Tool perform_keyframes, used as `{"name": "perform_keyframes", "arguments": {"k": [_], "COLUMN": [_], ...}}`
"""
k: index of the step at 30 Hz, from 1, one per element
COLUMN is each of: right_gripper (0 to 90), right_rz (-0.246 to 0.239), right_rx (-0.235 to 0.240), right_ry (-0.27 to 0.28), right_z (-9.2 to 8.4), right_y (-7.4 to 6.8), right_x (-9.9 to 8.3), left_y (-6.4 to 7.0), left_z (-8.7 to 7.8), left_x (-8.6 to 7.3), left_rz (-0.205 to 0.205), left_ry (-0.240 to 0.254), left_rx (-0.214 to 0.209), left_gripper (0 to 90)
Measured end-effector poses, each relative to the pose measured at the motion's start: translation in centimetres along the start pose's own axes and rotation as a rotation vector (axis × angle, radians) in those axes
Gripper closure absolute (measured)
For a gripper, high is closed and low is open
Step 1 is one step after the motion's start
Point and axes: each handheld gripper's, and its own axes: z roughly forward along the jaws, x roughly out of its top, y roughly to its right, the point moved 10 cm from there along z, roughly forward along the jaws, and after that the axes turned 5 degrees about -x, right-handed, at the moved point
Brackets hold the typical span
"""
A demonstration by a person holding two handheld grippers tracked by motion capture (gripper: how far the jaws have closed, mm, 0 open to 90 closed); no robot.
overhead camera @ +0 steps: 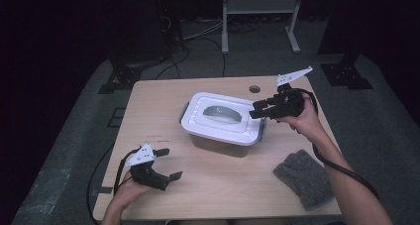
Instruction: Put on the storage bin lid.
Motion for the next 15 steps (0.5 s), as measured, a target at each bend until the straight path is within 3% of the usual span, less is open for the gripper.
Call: {"name": "perform_keyframes", "arguments": {"k": [15], "right_gripper": [46.3], "right_rz": [0.043], "right_rx": [-0.037], "right_ry": [0.002], "right_z": [-2.6], "right_y": [0.7], "right_x": [-2.8], "left_y": [0.0], "left_z": [0.0], "left_x": [0.0], "left_rz": [-0.003], "left_ry": [-0.001], "left_rx": [0.002], "left_gripper": [2.6]}}
